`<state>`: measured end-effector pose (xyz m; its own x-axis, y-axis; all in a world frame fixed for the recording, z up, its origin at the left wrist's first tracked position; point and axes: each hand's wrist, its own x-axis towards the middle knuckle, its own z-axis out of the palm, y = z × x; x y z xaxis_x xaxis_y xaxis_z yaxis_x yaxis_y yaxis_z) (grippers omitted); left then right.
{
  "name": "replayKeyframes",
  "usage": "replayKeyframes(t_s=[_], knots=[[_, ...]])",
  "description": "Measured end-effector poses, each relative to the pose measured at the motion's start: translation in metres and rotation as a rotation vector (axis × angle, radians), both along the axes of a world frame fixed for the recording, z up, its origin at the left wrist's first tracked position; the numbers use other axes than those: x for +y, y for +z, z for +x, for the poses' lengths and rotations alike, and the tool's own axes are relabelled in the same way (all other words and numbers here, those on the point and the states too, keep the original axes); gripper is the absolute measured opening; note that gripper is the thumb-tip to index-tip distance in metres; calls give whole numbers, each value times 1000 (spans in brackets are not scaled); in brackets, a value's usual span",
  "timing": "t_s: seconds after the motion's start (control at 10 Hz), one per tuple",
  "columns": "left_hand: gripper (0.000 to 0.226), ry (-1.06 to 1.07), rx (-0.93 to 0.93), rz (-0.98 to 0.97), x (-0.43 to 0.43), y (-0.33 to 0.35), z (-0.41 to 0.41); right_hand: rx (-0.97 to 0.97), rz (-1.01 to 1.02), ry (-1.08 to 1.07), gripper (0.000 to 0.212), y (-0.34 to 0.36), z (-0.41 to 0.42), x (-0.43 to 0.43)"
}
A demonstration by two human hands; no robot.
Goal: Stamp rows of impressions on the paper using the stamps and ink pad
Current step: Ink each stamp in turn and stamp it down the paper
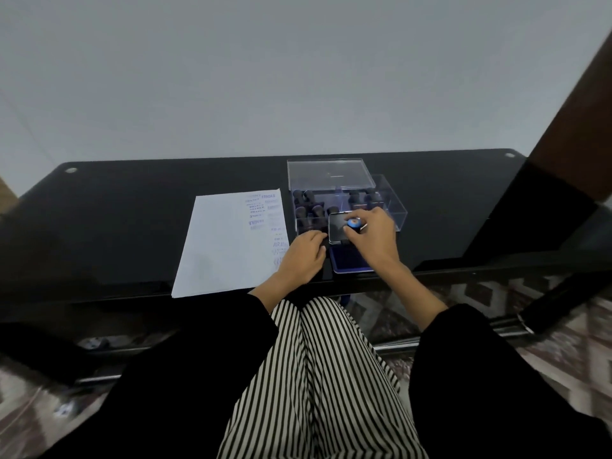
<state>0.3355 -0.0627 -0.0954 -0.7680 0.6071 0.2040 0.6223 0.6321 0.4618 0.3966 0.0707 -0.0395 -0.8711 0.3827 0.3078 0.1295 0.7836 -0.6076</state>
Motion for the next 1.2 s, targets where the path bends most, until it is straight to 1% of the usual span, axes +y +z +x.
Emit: replayKeyframes(t_s=[0.1,0.2,0.3,0.4,0.7,0.9,1.2], knots=[[43,1,16,-52,-2,-13,-2,-36,47,3,23,-21,3,-2],[45,-5,33,-107,-2,-29,0,-65,154,31,25,-37,6,-4],[46,8,48,-104,-1,-34,0,-54,228,47,24,-38,4,-3],[46,4,38,-117,-2,-32,-1,-36,258,54,23,-40,3,-1],[46,-2,14,-139,-1,-31,-1,99,256,61,21,-50,8,-5],[46,-6,30,-147,-1,-31,-2,125,268,55,17,-53,4,-5],[46,-8,27,-155,-1,-31,-3,205,284,52,22,-62,8,-5]])
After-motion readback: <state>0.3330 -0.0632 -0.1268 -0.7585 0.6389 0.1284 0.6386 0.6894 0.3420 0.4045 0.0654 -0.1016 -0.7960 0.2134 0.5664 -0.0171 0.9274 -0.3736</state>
